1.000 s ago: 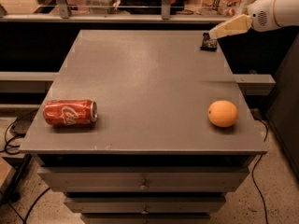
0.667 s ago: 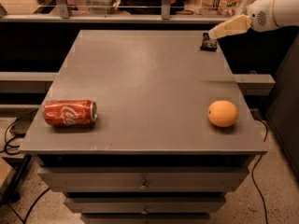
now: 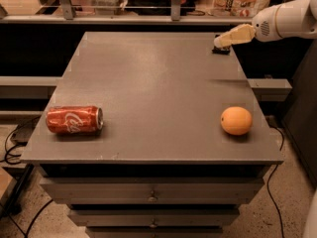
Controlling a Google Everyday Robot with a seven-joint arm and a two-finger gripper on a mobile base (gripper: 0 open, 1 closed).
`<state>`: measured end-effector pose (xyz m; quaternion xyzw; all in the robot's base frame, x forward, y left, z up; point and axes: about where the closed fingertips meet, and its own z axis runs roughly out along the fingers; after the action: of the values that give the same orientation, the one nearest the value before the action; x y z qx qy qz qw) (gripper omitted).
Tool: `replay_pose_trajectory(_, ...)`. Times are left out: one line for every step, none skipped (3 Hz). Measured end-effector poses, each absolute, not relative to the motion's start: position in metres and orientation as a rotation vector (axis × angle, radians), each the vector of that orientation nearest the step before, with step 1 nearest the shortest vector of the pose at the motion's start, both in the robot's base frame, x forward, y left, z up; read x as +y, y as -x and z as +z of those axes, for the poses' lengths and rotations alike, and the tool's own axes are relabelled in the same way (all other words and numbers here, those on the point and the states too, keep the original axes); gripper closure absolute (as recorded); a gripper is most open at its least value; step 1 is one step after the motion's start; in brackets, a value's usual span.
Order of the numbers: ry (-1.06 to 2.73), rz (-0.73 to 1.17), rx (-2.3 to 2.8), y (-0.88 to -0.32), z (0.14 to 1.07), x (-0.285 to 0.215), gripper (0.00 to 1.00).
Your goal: Move rxbar chocolate near coke can
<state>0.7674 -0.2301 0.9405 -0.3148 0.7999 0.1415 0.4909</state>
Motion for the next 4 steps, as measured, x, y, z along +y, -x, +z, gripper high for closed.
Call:
replay_pose_trajectory(0.781,0.351,1.942,-0.787,0.918,-0.224,0.00)
replay_pose_trajectory(0.759,0.384,1.942,-0.816,0.884,-0.218,0.00)
replay_pose_trajectory(0.679,0.410,1.935,-0.835,0.866,-0.223,0.00)
replay_pose_trajectory(0.580,0.418,1.941,-0.854,0.849,-0.233,0.00)
